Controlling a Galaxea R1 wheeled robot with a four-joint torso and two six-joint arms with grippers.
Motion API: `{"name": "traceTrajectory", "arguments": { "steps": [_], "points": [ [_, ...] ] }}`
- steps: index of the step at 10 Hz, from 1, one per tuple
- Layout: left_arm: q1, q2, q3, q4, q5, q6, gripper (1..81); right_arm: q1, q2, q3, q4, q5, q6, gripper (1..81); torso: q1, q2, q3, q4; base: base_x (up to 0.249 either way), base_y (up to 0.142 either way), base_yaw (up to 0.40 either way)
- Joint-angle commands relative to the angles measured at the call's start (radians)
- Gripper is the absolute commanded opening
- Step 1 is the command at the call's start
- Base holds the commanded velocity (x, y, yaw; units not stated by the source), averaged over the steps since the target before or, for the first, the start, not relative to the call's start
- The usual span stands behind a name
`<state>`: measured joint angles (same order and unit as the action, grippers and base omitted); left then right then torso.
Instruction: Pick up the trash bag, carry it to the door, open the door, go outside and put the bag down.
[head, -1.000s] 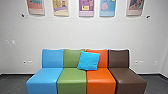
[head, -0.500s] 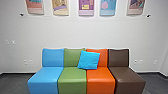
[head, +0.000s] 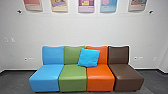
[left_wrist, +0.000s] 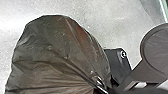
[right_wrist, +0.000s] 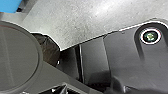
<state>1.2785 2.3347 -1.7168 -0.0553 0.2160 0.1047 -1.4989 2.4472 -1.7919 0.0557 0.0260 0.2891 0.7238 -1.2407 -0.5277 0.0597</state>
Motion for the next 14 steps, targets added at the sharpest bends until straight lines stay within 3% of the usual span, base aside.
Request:
{"name": "traceTrajectory", "arguments": {
  "steps": [1, 5, 9, 14],
  "points": [
    [-0.021, 0.048, -0.076, 0.0, 0.048, 0.03, 1.0, 0.029, 0.003, -0.023, -0.01, -0.049, -0.002, 81.1, -0.062, 0.096, 0.0, 0.0, 0.0, 0.0, 0.0],
    [0.028, 0.184, -0.234, 0.02, 0.013, 0.03, 1.0, 0.015, 0.055, -0.073, -0.02, -0.049, -0.002, 81.1, -0.15, 0.232, 0.0, 0.0, 0.0, 0.0, 0.0],
    [0.06, 0.347, -0.492, 0.029, -0.015, 0.03, 1.0, -0.005, 0.106, -0.171, -0.036, -0.049, -0.002, 81.1, -0.239, 0.369, 0.0, 0.0, 0.0, 0.0, 0.0],
    [0.061, 0.408, -0.57, 0.031, -0.015, 0.03, 1.0, -0.018, 0.169, -0.254, -0.042, -0.049, -0.002, 81.1, -0.349, 0.54, 0.0, 0.0, 0.0, 0.0, 0.0]
  ]
}}
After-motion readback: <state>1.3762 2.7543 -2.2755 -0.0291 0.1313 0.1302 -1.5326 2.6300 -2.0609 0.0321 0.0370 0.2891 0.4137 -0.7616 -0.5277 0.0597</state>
